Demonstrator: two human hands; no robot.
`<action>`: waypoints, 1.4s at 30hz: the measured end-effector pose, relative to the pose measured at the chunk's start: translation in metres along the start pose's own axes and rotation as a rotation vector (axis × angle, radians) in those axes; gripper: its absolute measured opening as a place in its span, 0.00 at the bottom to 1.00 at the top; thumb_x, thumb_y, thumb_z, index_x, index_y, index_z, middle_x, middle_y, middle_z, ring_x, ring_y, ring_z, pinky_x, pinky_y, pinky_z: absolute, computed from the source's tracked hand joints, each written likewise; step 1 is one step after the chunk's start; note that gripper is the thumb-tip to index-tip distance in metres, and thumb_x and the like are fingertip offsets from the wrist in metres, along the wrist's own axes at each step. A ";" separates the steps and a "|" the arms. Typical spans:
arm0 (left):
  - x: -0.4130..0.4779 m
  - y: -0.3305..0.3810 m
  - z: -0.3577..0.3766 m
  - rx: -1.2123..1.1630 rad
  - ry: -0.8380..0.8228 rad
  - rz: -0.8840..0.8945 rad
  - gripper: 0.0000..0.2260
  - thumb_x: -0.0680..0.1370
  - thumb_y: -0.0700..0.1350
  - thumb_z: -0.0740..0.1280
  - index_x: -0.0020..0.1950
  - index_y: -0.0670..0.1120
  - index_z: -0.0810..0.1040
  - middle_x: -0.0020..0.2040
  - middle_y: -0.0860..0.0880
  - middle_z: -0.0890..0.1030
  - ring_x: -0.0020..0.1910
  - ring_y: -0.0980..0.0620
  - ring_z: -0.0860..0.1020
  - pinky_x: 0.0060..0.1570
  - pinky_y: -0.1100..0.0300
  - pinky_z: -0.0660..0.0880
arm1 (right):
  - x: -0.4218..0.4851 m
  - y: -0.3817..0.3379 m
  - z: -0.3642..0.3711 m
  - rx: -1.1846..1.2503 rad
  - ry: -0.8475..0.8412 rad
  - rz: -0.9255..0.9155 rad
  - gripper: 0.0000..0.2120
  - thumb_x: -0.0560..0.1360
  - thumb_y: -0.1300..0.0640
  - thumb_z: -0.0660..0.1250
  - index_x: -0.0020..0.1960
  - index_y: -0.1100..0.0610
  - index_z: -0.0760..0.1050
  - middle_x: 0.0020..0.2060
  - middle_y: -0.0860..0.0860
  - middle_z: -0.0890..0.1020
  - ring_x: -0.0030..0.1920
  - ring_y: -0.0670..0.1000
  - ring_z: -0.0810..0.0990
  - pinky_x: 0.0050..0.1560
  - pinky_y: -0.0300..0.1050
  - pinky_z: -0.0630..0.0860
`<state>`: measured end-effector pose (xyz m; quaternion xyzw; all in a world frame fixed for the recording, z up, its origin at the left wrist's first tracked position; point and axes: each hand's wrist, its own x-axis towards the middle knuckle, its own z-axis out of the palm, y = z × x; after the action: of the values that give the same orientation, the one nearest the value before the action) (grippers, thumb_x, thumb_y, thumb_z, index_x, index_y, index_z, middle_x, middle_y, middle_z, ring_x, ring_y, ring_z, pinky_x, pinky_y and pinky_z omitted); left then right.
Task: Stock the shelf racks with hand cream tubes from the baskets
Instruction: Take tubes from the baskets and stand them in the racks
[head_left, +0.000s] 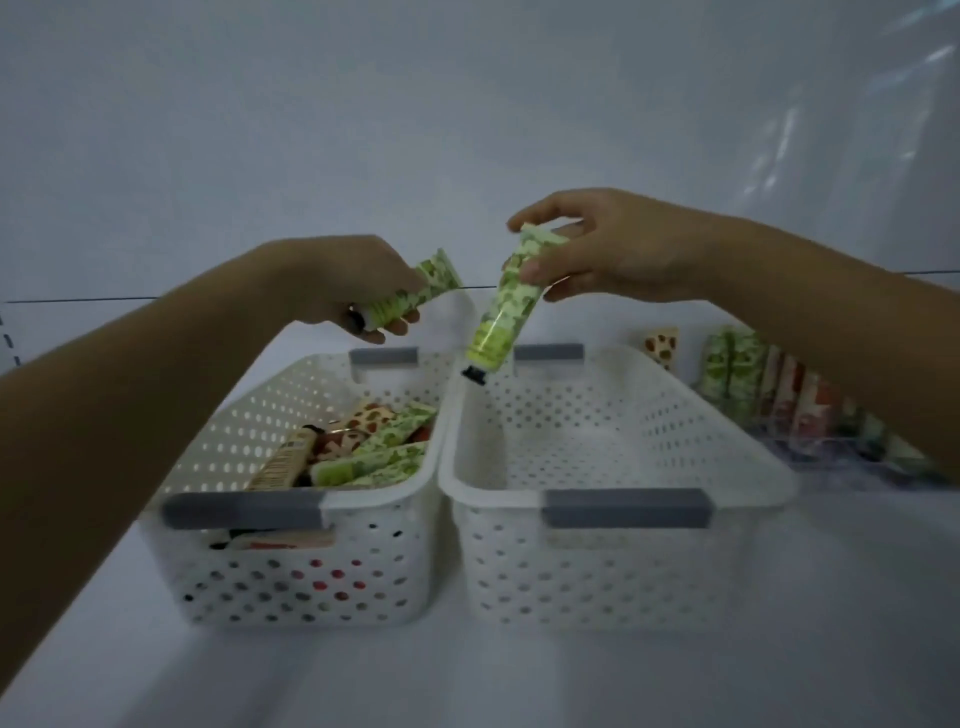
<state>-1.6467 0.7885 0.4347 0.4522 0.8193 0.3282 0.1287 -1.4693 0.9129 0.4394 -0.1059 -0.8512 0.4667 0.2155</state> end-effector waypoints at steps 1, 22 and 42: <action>-0.001 0.011 0.005 -0.026 0.005 0.004 0.09 0.81 0.47 0.58 0.51 0.42 0.74 0.44 0.47 0.80 0.39 0.53 0.79 0.36 0.59 0.76 | -0.007 0.004 -0.013 0.063 0.048 -0.006 0.19 0.72 0.66 0.68 0.60 0.57 0.70 0.48 0.54 0.81 0.45 0.50 0.82 0.47 0.40 0.80; -0.022 0.186 0.173 -0.099 0.043 0.064 0.12 0.79 0.41 0.60 0.59 0.36 0.73 0.52 0.39 0.80 0.47 0.44 0.82 0.51 0.48 0.79 | -0.071 0.115 -0.133 -0.649 0.211 -0.036 0.16 0.74 0.58 0.67 0.61 0.56 0.69 0.60 0.54 0.73 0.50 0.50 0.71 0.46 0.42 0.67; -0.031 0.138 0.269 -0.365 0.417 0.273 0.08 0.81 0.40 0.57 0.54 0.46 0.74 0.37 0.55 0.76 0.32 0.62 0.75 0.32 0.73 0.70 | -0.078 0.117 -0.139 -0.423 0.116 -0.154 0.10 0.77 0.56 0.64 0.57 0.55 0.78 0.50 0.50 0.79 0.49 0.46 0.77 0.48 0.37 0.71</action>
<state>-1.4020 0.9284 0.3202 0.4505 0.6873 0.5698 -0.0086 -1.3379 1.0504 0.3855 -0.1100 -0.9218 0.2532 0.2723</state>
